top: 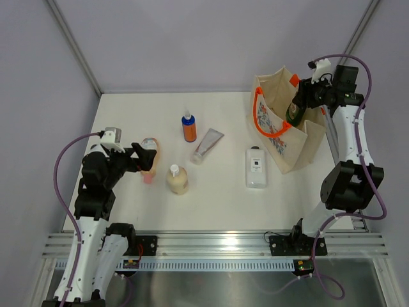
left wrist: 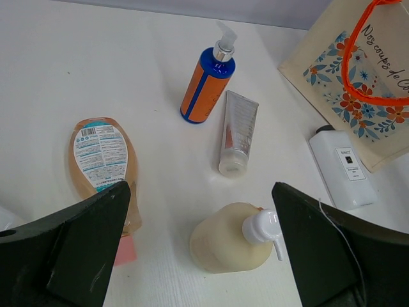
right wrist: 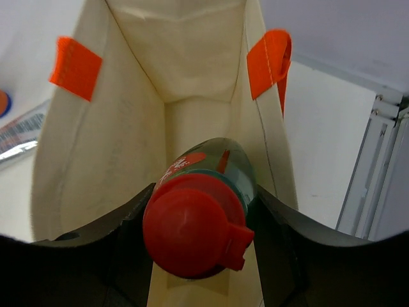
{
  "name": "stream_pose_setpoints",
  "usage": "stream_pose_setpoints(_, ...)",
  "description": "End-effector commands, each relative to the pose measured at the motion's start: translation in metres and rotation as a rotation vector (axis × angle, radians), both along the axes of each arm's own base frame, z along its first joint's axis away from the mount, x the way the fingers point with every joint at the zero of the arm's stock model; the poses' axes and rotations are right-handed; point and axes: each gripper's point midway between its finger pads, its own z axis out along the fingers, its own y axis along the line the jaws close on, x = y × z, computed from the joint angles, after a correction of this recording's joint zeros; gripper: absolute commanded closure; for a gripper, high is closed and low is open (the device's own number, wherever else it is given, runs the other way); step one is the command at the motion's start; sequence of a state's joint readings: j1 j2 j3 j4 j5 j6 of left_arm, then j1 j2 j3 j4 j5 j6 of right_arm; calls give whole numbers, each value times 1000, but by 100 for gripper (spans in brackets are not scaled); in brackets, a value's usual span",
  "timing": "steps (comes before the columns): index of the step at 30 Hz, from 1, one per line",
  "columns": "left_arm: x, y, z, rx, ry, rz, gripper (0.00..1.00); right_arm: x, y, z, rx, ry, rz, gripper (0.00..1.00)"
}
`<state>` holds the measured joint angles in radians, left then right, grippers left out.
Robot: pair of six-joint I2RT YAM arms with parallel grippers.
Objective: Place the personal care products into the canvas bag
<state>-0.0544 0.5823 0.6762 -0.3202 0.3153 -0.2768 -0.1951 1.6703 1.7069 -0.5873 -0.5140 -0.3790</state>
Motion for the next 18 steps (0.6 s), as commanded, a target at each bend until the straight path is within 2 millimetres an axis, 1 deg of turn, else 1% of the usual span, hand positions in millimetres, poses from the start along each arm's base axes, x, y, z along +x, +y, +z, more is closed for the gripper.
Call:
stream_pose_setpoints(1, 1, -7, 13, -1, -61, -46, 1, 12, -12, 25, -132, -138, 7, 100)
stream_pose_setpoints(2, 1, -8, 13, -1, -61, -49, 1, 11, -11, 12, -139, -111, 14, 100)
stream_pose_setpoints(4, 0, -11, 13, -7, -61, -67, 1, 10, -14, -2, -164, -85, 20, 100)
stream_pose_setpoints(5, 0, -12, 14, -8, -65, -76, 1, 8, -15, -13, -168, -63, 21, 100)
stream_pose_setpoints(6, -1, -14, 14, -14, -64, -89, 1, 8, -17, -19, -188, -54, 24, 100)
stream_pose_setpoints(7, -1, -16, 14, -16, -62, -98, 1, 7, -18, -24, -192, -47, 22, 99)
stream_pose_setpoints(9, -2, -19, 14, -23, -63, -115, 1, 6, -19, -40, -197, -15, 28, 93)
stream_pose_setpoints(10, -2, -20, 14, -32, -58, -118, 1, 4, -18, -46, -194, 2, 32, 83)
stream_pose_setpoints(12, -1, -22, 14, -55, -48, -119, 1, 3, -18, -58, -187, 38, 38, 70)
stream_pose_setpoints(13, 0, -21, 13, -70, -37, -107, 1, 1, -17, -62, -183, 53, 39, 61)
stream_pose_setpoints(14, 2, -20, 11, -90, -20, -90, 1, 0, -16, -65, -178, 64, 44, 56)
stream_pose_setpoints(15, 5, -18, 12, -114, -3, -63, 1, -2, -16, -66, -174, 70, 46, 50)
stream_pose_setpoints(16, 6, -17, 12, -131, 15, -46, 1, -4, -14, -68, -166, 83, 51, 36)
stream_pose_setpoints(17, 6, -15, 9, -152, 55, -17, 1, -5, -13, -67, -160, 85, 53, 29)
stream_pose_setpoints(18, 8, -14, 7, -170, 91, 4, 1, -7, -11, -64, -150, 85, 53, 24)
